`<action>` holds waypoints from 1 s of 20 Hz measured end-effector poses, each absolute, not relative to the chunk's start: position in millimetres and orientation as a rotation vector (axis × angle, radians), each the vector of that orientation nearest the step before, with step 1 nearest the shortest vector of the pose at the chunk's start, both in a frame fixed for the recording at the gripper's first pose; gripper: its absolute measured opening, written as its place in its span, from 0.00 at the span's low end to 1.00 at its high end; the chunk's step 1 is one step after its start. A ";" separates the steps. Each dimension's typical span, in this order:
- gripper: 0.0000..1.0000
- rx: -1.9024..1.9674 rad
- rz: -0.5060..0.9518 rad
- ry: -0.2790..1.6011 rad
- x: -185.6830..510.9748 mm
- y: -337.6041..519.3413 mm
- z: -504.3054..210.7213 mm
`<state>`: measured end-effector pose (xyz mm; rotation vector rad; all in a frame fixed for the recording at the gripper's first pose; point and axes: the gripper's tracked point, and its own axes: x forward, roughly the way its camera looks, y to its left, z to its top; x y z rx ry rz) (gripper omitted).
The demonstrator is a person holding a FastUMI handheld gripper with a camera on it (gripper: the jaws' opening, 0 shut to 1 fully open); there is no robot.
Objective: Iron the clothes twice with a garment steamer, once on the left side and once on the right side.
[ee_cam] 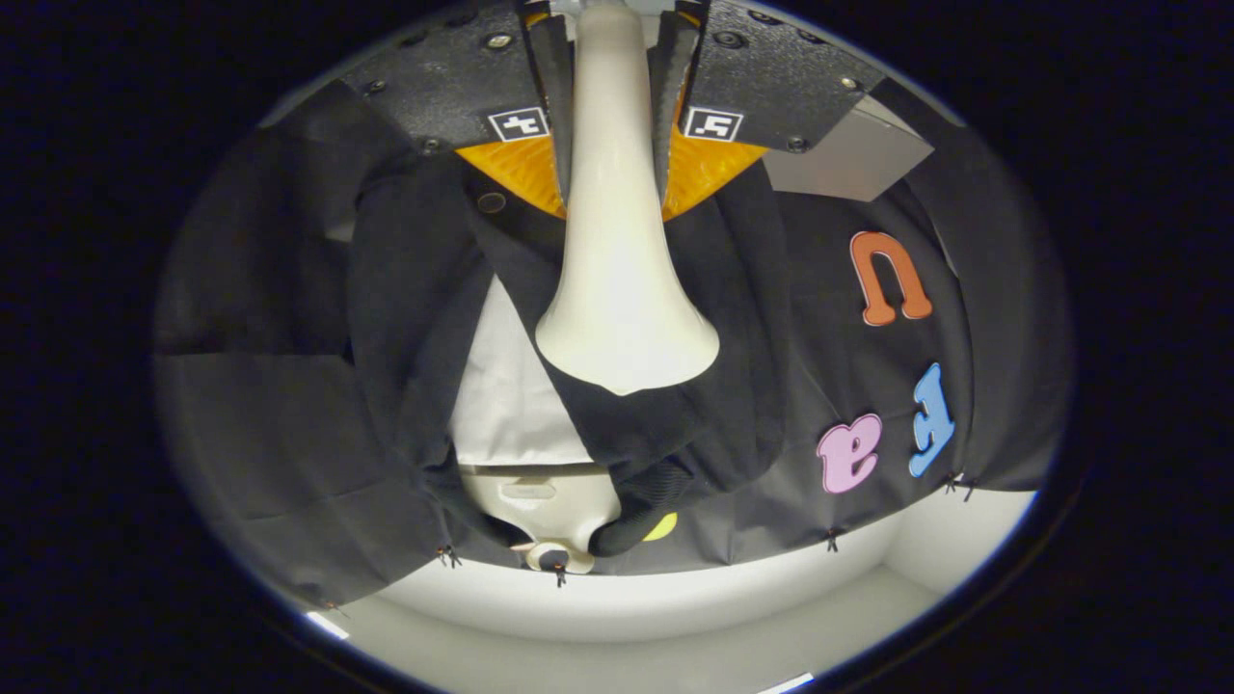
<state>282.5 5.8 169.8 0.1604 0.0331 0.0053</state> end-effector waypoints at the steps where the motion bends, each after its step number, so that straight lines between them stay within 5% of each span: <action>1: 0.38 0.161 0.000 0.041 282.5 3.5 164.6; 20: 0.37 0.220 -0.005 0.224 275.6 -8.2 40.1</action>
